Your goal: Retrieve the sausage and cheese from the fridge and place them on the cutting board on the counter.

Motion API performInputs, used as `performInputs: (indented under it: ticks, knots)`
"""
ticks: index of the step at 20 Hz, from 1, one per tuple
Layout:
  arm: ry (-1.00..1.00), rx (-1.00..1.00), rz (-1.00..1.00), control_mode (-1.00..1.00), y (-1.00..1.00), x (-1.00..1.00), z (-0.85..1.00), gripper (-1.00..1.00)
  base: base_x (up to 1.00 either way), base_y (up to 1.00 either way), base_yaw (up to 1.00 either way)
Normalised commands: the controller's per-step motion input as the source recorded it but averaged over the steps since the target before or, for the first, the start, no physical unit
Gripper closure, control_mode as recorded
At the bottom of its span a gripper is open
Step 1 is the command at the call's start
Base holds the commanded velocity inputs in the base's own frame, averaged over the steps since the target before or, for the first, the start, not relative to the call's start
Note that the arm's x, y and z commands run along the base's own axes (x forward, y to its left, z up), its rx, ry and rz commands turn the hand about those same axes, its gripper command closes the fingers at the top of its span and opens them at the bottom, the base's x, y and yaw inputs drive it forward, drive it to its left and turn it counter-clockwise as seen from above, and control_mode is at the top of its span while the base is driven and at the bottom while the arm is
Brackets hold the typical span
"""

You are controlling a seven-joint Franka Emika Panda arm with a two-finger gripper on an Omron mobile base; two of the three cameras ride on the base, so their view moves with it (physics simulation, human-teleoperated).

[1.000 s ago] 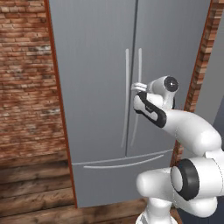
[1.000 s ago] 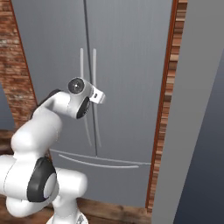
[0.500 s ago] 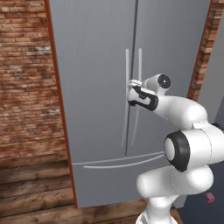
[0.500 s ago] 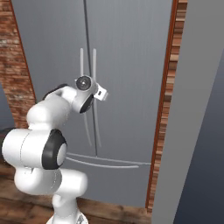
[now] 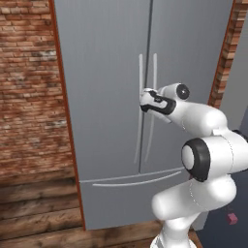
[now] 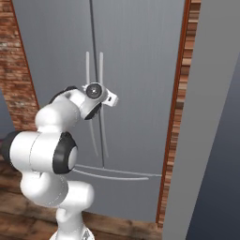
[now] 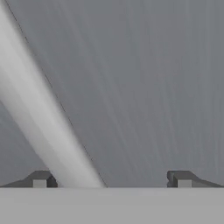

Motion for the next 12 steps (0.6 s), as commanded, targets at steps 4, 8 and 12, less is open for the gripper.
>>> performInputs:
  ticks: [4,8,12]
  knots:
    - [0.00,0.01,0.00,-1.00,-0.01,0.36,-0.08,1.00,0.00,0.00,0.00]
    - [0.01,0.00,0.00,-1.00,0.00,0.03,-0.01,1.00,0.00,0.00,0.00]
    - [0.00,0.00,0.00,-1.00,0.00,0.00,0.00,1.00,0.00,0.00,0.00]
